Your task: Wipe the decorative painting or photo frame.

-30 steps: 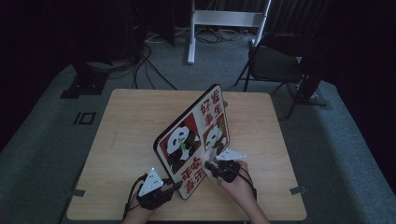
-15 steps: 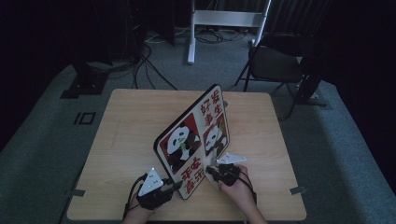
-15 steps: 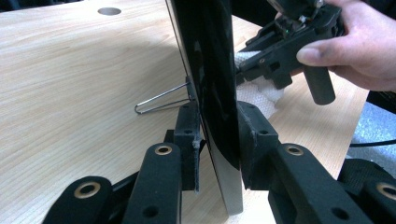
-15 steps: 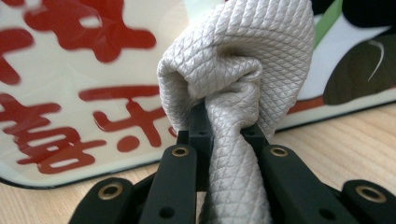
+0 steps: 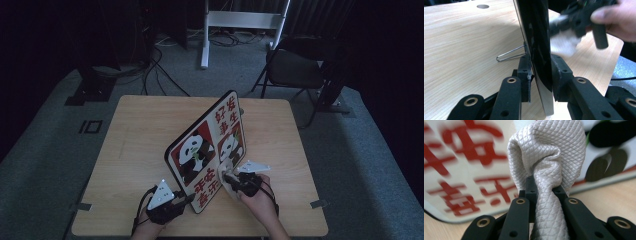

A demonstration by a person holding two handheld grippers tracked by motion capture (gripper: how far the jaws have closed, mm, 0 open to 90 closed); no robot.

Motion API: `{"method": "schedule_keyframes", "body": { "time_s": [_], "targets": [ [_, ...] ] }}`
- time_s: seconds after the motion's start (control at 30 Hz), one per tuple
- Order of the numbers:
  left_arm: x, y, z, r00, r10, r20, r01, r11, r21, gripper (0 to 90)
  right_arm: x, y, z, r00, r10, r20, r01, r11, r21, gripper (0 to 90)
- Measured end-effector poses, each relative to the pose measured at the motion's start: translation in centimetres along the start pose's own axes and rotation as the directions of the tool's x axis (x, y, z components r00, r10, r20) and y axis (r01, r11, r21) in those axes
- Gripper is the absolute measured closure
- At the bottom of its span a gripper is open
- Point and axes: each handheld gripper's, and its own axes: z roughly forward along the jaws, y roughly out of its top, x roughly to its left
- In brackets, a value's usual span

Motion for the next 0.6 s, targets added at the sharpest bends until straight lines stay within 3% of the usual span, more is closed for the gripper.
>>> {"method": "schedule_keyframes", "body": {
  "time_s": [0.3,0.6],
  "targets": [
    [0.0,0.0,0.0,1.0000,-0.003,0.001,0.003,1.0000,-0.001,73.1,1.2,4.4,-2.7,0.9988,-0.045,-0.021,0.042,0.991,-0.130,81.1],
    [0.1,0.0,-0.1,1.0000,-0.008,0.004,0.008,1.0000,0.000,73.2,2.6,8.5,-4.6,0.9954,-0.086,-0.041,0.074,0.968,-0.238,81.2]
  ]
}}
